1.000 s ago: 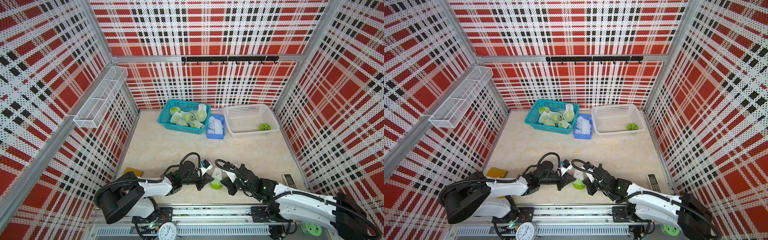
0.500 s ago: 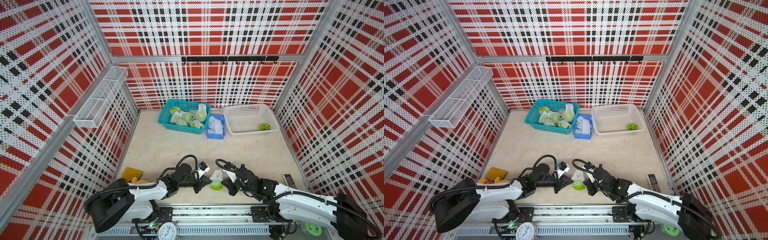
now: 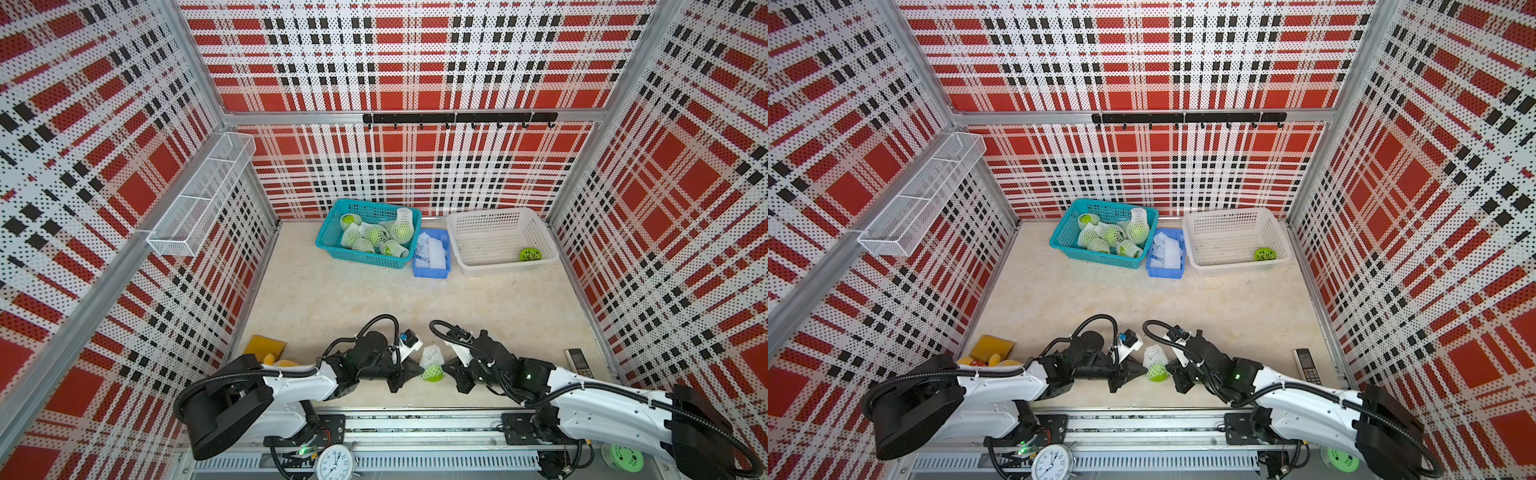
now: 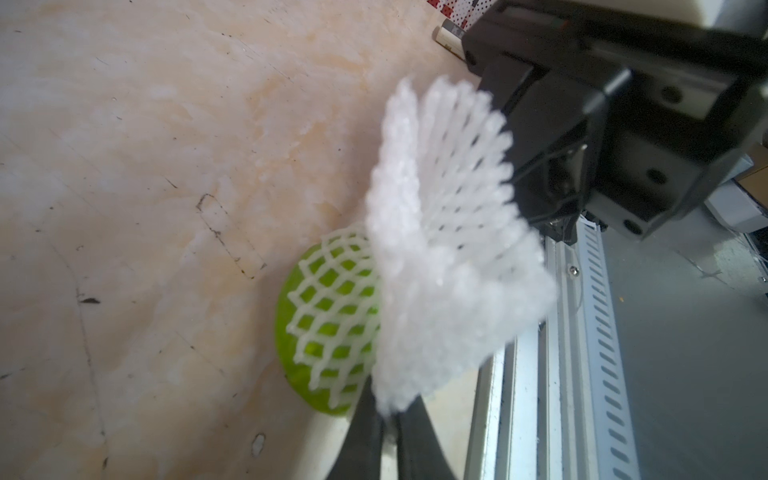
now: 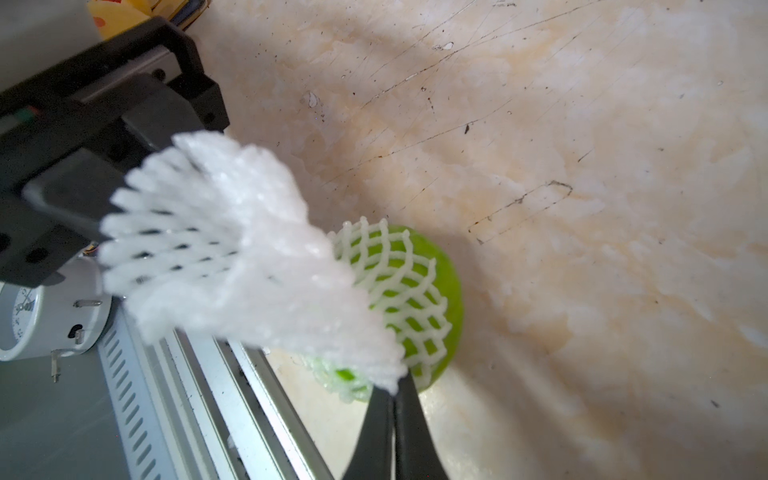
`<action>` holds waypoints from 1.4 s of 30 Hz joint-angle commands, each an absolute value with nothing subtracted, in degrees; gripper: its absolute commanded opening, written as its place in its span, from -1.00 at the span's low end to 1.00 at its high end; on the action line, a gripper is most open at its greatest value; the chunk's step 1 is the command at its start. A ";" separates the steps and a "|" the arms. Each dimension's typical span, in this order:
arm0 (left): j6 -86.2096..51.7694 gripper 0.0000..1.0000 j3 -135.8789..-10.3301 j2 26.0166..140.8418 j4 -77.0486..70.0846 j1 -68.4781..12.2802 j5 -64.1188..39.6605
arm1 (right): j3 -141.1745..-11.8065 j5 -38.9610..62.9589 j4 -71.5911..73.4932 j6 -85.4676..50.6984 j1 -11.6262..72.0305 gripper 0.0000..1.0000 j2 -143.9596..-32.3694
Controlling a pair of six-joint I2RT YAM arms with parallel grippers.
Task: Sleeve custard apples in foam nets
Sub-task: Put on the foam net on the custard apple.
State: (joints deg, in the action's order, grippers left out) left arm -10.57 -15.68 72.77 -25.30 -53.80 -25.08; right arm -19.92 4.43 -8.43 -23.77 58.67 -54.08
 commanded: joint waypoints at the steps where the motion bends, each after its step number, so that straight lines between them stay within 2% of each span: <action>1: -11.60 -0.76 -15.73 73.92 -24.45 -54.66 -24.10 | -19.07 3.85 -12.91 -24.74 59.33 -1.00 -54.15; 14: -11.62 -0.75 -16.74 77.29 -25.05 -56.25 -23.34 | -19.21 1.62 -19.33 -27.65 59.59 -1.00 -50.06; 28: -10.44 -0.75 -19.51 78.84 -25.01 -56.17 -22.82 | -19.84 -1.32 -21.84 -31.32 59.61 -1.00 -52.60; 42: -10.63 -0.71 -20.47 80.61 -23.73 -55.57 -27.58 | -19.23 8.06 -16.52 -27.61 59.68 -1.00 -54.01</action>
State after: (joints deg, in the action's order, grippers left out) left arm -10.44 -19.40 78.74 -27.09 -55.37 -24.86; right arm -19.92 3.64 -18.28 -29.19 59.24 -53.06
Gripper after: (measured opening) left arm 0.140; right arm 0.046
